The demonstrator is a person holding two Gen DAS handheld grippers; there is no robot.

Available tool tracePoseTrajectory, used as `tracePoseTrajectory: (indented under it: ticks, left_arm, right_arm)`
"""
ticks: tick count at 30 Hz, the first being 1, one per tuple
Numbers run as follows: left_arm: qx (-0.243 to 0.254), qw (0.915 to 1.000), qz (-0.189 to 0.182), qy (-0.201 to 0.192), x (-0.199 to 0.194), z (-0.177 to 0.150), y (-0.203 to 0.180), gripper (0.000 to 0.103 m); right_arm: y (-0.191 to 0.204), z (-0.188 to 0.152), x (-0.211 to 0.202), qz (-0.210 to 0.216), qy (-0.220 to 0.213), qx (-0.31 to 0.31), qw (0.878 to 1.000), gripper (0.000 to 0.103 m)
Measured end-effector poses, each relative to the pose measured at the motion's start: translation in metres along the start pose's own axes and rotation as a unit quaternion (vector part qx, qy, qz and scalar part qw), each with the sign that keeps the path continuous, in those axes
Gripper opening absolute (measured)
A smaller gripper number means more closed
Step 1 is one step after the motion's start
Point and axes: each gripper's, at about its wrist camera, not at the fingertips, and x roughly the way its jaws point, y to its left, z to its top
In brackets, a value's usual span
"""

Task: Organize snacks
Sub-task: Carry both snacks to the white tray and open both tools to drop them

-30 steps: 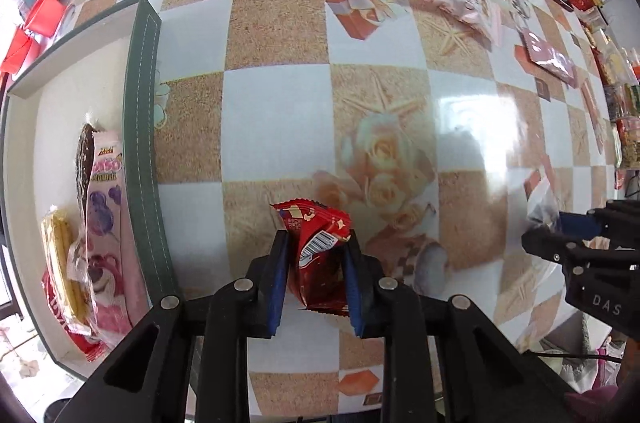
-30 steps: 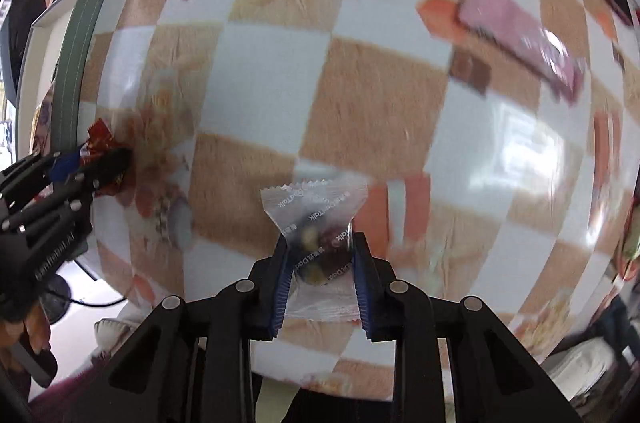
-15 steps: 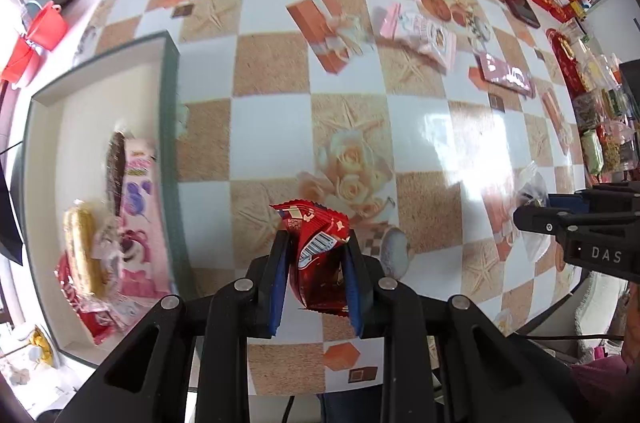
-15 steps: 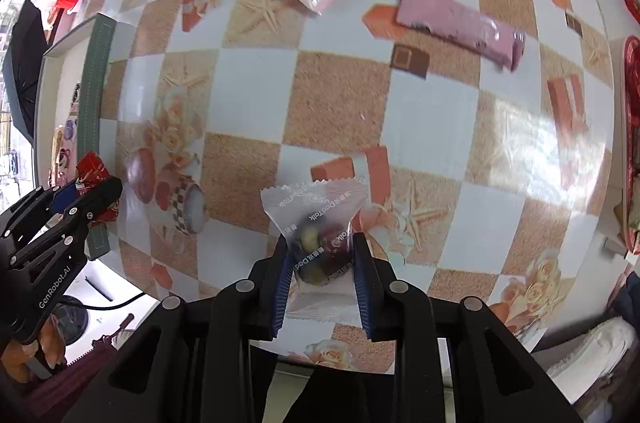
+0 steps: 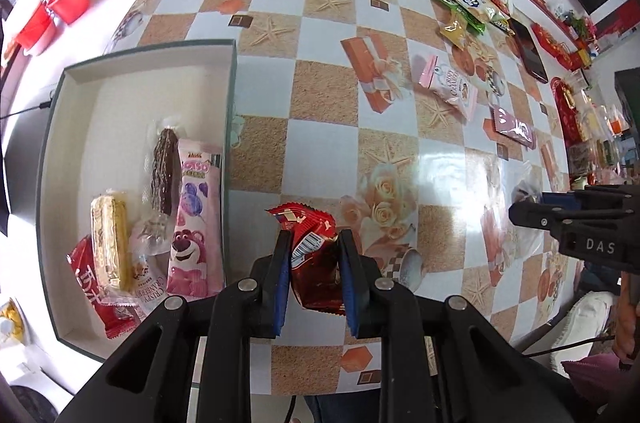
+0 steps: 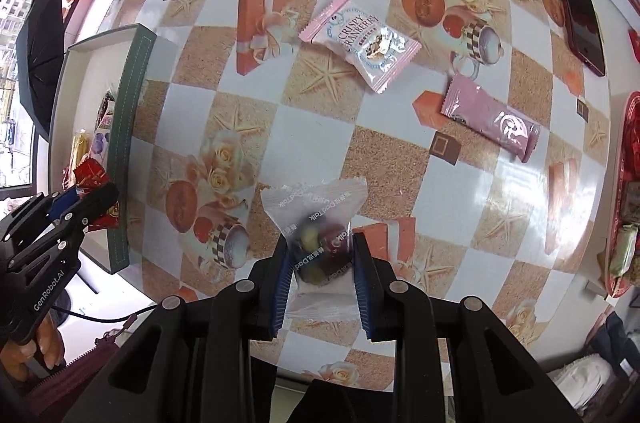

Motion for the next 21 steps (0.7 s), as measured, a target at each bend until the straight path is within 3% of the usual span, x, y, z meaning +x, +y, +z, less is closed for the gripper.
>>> tracePoseTrajectory:
  ticks: [4, 11, 14, 21]
  left_arm:
    - [-0.004, 0.9996, -0.004, 0.029, 0.015, -0.003, 0.004, 0.031]
    - [-0.039, 0.9971, 0.016, 0.064, 0.042, -0.008, 0.012, 0.059]
    - [-0.040, 0.9956, 0.017, 0.083, 0.055, -0.010, 0.014, 0.059]
    - [0.036, 0.9947, 0.052, 0.081, 0.072, -0.011, -0.013, 0.059]
  right_arm:
    - [-0.002, -0.001, 0.004, -0.002, 0.003, 0.002, 1.000, 0.030]
    - [-0.007, -0.008, 0.006, -0.007, 0.005, 0.008, 1.000, 0.030]
    - [-0.014, -0.009, 0.006, -0.007, 0.006, 0.015, 1.000, 0.030]
    - [-0.021, -0.013, 0.008, -0.008, 0.012, 0.019, 1.000, 0.030]
